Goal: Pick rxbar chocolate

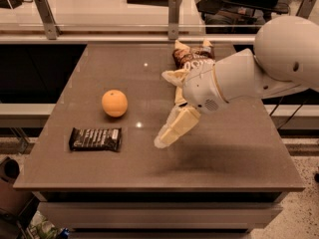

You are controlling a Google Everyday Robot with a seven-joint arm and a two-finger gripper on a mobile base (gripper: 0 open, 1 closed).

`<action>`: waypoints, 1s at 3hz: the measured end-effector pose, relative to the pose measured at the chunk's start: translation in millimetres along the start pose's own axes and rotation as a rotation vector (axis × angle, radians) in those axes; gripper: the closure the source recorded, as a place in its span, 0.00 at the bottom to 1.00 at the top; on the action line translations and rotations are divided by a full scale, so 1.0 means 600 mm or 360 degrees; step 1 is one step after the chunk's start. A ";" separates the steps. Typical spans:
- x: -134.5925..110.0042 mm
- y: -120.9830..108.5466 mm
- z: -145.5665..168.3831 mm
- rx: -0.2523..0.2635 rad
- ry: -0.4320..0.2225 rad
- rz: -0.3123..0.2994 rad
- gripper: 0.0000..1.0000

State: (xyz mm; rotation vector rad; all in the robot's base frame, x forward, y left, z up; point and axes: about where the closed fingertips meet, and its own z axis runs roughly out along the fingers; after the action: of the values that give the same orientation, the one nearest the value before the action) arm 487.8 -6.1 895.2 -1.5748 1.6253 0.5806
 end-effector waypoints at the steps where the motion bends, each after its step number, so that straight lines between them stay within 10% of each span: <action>1: 0.006 0.001 0.015 -0.0032 -0.0042 0.0021 0.00; 3: 0.021 0.011 0.041 -0.0064 -0.0119 0.0085 0.00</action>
Offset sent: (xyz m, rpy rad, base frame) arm 0.0032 0.0002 -0.0336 0.1053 0.0778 -0.0027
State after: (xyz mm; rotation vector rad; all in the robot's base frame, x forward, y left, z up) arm 487.9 6.0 869.6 -1.5243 1.6130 0.6960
